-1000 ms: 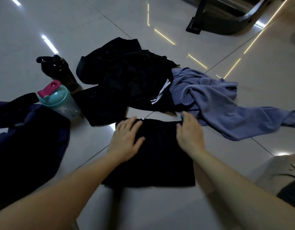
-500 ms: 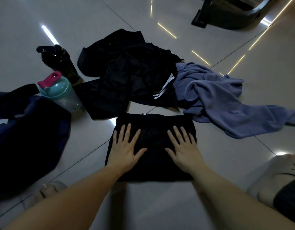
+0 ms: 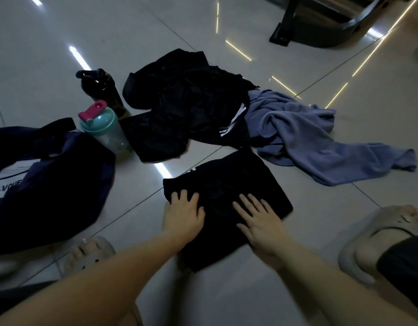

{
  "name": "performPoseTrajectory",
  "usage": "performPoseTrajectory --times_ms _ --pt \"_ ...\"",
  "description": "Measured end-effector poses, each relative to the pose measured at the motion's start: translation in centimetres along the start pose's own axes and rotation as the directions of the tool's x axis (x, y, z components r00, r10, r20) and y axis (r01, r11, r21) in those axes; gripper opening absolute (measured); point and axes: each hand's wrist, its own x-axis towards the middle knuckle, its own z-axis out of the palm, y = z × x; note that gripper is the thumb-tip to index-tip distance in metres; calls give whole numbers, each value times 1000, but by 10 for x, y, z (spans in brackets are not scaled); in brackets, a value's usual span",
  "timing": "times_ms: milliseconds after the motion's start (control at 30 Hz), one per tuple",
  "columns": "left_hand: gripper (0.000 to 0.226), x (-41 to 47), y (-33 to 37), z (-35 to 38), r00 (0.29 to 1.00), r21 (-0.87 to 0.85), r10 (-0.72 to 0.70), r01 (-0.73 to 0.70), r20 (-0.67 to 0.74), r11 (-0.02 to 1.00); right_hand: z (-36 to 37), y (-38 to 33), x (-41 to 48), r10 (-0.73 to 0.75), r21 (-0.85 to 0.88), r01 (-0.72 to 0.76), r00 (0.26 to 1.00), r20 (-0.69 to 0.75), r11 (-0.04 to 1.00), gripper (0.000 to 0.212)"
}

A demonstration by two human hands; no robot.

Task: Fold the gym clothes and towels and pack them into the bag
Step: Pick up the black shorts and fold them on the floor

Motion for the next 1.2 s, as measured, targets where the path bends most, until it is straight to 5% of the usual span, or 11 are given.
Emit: performPoseTrajectory --times_ms 167,233,333,400,467,567,733,800,933,1067,1200 --pt "65 -19 -36 -5 904 71 418 -424 89 903 -21 24 -10 -4 -66 9 997 74 998 58" --pt "57 -23 -36 -4 824 134 567 -563 6 816 -31 19 -14 -43 -88 45 999 27 995 59" --pt "78 -28 -37 10 757 192 654 -643 7 742 -37 -4 -27 -214 -124 202 972 -95 972 42" --pt "87 -29 -40 22 761 222 647 -641 55 735 -36 -23 -37 -324 -94 313 937 -130 945 35" --pt "86 -27 -38 23 779 234 617 -624 111 746 -35 -38 -46 -341 -76 339 940 -9 938 49" --pt "75 -20 -29 12 823 236 546 -568 157 788 -30 -47 -56 -181 -109 212 953 243 971 88" --pt "39 -21 -14 7 857 275 510 -508 69 816 -17 -47 -60 -26 -154 64 971 238 986 105" --pt "34 -23 -11 8 858 256 512 -500 21 827 -13 -44 -60 -17 -136 43 982 190 990 95" --pt "21 -26 0 1 891 195 446 -454 86 870 -4 -35 -59 -110 -141 108 994 -10 984 43" --pt "26 -15 1 -17 810 90 539 -570 231 817 -16 -32 -50 -103 -77 101 995 -17 992 32" --pt "23 6 4 -57 812 -134 482 -465 330 875 -54 -5 -29 -92 416 0 975 200 909 25"
